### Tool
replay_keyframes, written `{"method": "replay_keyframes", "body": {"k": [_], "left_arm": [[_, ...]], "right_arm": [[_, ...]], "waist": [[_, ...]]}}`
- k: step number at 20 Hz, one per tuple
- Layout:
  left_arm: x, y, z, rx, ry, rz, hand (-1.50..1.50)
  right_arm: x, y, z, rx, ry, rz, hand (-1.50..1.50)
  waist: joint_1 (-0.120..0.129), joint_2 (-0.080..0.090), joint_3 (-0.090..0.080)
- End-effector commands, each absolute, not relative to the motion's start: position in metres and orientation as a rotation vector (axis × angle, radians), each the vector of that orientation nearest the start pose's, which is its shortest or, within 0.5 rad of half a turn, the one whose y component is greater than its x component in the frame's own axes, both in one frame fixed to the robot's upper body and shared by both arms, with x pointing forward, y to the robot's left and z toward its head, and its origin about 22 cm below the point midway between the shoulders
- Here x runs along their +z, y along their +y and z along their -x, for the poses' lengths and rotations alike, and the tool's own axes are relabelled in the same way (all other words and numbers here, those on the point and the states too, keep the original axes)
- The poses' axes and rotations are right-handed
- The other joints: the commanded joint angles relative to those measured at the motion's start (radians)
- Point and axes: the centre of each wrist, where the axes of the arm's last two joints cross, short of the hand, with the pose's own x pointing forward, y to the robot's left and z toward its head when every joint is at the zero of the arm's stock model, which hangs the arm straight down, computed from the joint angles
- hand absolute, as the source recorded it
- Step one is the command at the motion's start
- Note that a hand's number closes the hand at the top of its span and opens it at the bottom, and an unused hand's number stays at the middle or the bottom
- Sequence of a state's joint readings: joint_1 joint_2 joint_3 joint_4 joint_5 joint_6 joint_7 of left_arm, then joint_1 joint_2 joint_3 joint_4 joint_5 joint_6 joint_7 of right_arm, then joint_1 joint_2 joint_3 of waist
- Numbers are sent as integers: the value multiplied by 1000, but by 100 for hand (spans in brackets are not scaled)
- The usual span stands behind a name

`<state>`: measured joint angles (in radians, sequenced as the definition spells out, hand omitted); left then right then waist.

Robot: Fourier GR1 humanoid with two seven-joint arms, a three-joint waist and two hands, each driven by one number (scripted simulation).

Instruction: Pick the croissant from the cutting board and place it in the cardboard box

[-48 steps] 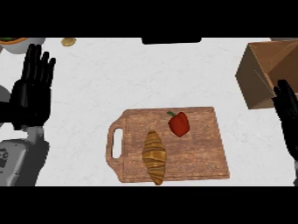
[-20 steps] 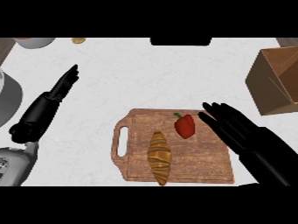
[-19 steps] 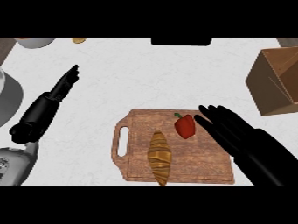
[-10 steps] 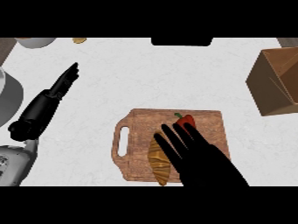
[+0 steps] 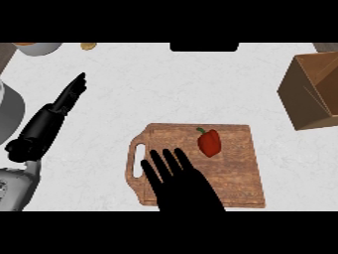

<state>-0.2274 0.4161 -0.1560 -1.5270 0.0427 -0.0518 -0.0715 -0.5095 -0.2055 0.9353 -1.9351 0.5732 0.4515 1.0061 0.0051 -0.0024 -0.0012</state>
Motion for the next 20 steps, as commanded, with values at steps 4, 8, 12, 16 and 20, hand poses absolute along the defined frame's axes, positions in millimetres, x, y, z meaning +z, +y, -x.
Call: {"method": "replay_keyframes", "body": {"k": [4,8,12,16,20], "left_arm": [[69,263,-286,-528,-1748,-94,0],[52,262,-291,-530,-1737,-96,0],[59,258,-299,-524,-1746,-82,0],[67,263,-295,-519,-1756,-120,0],[66,260,-294,-527,-1732,-93,0]], "right_arm": [[117,-30,-189,1625,-1125,754,-150],[115,-32,-174,1605,-1136,779,-150],[90,-8,-179,1649,-1127,794,-150],[80,-19,-198,1648,-1073,834,-150],[67,-15,-197,1659,-1054,838,-150]], "waist": [[-3,1,1],[-11,1,1],[-8,3,1],[-4,2,1],[-4,2,1]]}}
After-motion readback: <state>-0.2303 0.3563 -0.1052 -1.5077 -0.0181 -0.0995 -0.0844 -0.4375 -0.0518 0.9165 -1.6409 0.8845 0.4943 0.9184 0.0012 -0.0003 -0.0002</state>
